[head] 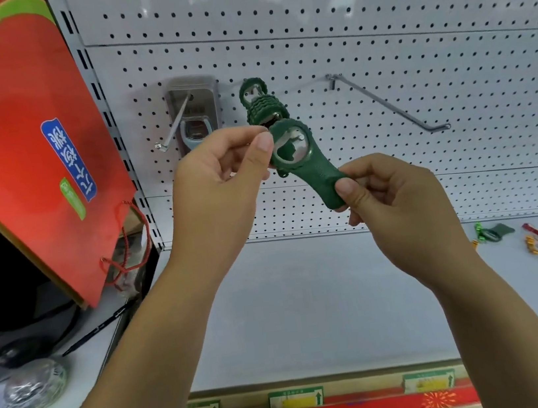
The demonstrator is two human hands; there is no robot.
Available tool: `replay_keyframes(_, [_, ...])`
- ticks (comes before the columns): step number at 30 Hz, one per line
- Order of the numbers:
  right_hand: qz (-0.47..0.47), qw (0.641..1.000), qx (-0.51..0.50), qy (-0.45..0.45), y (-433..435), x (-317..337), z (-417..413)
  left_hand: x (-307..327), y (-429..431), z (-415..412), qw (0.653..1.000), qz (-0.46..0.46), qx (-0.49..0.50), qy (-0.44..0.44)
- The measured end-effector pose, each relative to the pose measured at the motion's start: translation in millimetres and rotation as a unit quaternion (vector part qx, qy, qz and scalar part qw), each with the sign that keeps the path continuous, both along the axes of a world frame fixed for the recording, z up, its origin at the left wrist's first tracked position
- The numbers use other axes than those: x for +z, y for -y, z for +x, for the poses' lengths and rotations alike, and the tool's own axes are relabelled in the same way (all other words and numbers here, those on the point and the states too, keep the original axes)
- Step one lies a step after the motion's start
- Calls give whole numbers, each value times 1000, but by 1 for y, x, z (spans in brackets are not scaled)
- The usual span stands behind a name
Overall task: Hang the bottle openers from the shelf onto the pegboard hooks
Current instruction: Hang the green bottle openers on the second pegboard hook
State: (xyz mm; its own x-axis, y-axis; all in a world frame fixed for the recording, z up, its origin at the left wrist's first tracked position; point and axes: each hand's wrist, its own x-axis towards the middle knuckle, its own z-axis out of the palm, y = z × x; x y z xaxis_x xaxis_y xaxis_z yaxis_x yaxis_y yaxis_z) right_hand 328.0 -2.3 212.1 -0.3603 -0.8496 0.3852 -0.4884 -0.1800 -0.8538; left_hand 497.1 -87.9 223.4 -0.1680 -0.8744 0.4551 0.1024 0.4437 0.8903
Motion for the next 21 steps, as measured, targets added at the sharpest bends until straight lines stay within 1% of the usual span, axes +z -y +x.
replay_keyframes(3, [-15, 1000, -7, -4, -6, 3, 1, 3, -2, 0, 1000, -14, -5, 0])
replay_keyframes(6, [-47, 999, -1, 1, -17, 8, 5, 8, -12, 1, 999, -30, -5, -23])
replay_keyframes(8, [-79, 996, 16, 39, -26, 12, 9, 11, -21, 3, 998, -49, -9, -25])
replay_keyframes(10, [-111, 991, 22, 74, -34, 11, 11, 11, -28, 6, 999, -34, -32, -28])
replay_keyframes(12, [-143, 988, 7, 55, -39, 5, 9, 11, -35, 9, 995, 39, -79, -56])
replay_keyframes(14, [-165, 986, -6, -3, -42, -3, 6, 10, -39, 9, 988, 88, -102, -73])
replay_keyframes(16, [-173, 984, -7, -38, -44, -9, 3, 7, -41, 8, 989, 90, -90, -72])
replay_keyframes(21, [-176, 984, 22, -10, -49, -12, -2, 4, -38, 9, 993, 73, -76, -51])
